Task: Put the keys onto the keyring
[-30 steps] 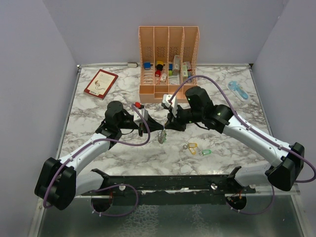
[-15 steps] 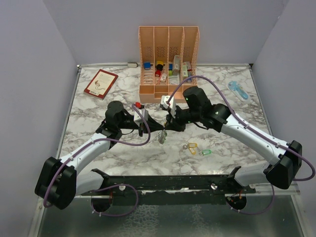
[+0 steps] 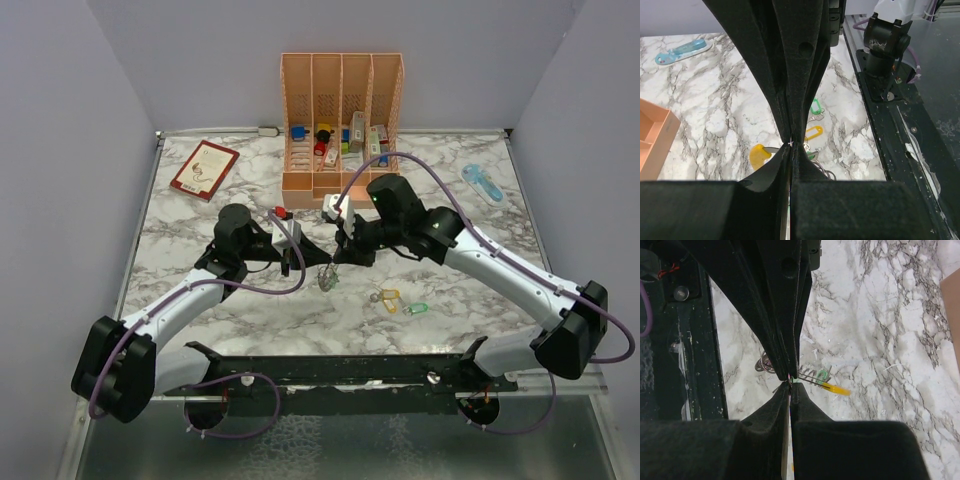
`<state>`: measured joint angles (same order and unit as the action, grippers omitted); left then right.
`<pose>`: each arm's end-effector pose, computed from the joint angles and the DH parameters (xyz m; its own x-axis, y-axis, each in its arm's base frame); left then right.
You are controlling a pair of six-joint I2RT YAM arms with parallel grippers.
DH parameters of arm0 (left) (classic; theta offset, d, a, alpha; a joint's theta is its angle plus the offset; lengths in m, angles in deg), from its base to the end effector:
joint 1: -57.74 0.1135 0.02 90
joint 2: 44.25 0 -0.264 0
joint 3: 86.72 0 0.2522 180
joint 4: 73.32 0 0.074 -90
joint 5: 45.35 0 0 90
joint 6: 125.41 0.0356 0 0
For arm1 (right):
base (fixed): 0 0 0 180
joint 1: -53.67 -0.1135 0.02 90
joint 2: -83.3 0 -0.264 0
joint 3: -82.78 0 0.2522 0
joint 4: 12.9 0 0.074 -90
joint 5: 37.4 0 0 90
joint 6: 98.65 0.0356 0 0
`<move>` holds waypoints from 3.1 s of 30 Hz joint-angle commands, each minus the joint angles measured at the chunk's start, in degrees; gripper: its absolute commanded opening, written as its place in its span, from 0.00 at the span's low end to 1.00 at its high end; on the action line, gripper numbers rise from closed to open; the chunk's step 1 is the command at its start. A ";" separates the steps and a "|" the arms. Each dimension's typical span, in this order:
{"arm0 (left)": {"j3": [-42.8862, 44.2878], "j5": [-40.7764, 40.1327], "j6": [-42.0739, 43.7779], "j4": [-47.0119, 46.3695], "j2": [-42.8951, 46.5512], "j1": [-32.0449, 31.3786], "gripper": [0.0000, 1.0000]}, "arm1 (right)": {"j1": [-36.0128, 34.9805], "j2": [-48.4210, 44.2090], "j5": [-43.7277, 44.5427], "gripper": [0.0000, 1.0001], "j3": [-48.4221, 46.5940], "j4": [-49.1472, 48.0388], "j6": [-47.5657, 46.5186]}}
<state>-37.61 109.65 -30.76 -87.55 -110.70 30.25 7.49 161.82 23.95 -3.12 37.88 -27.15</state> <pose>0.2017 -0.1413 0.2755 0.0329 0.0215 -0.9992 0.9985 -0.0447 0.0319 0.1913 0.2240 0.3323 -0.1737 -0.5832 -0.7936 -0.9802 0.1806 0.0819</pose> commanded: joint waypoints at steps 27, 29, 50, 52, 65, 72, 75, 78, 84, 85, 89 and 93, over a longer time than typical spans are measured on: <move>9.82 -15.41 12.40 12.10 -1.63 -0.45 0.51 | 0.38 19.31 25.47 0.01 -29.33 39.89 38.69; 10.02 -18.06 12.56 11.41 -1.72 -0.46 0.52 | 0.69 21.80 26.32 0.01 -32.37 43.33 42.74; 13.79 -21.52 11.79 7.09 -2.83 -0.80 0.52 | 14.82 25.63 5.11 0.01 -41.35 40.73 95.17; 14.45 -22.62 11.92 6.68 -3.42 -0.90 0.52 | 14.97 23.95 4.59 0.01 -37.66 37.85 100.11; 14.13 -18.81 20.94 11.31 -2.19 -1.87 0.44 | 15.15 14.50 5.39 0.01 -22.49 23.42 116.63; 11.50 -20.56 29.84 13.56 -0.74 -1.87 0.44 | 15.15 13.48 4.29 0.01 -19.81 21.27 120.59; 10.91 -21.33 31.86 12.74 -0.91 -1.87 0.44 | 15.15 13.15 4.90 0.01 -19.72 20.94 121.57; 10.95 -21.22 31.98 12.26 -1.28 -1.87 0.44 | 15.23 13.01 4.83 0.01 -19.81 21.24 121.99; 9.86 -20.47 32.21 9.70 -2.10 -1.91 0.37 | 15.24 12.62 3.70 0.01 -19.15 19.42 123.55; 9.68 -21.04 32.37 9.04 -2.36 -1.96 0.34 | 15.24 12.81 3.42 0.01 -19.36 19.46 123.58; 9.67 -22.19 34.41 8.47 -2.97 -1.96 0.26 | 15.24 12.97 2.82 0.01 -19.54 19.01 124.03; 9.59 -22.27 35.11 8.46 -3.21 -2.03 0.24 | 15.24 13.22 2.59 0.01 -19.91 18.41 124.13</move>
<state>-27.36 88.25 2.39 -77.19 -113.46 28.72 22.55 176.38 28.63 -22.46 58.97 95.64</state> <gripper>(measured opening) 0.250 0.016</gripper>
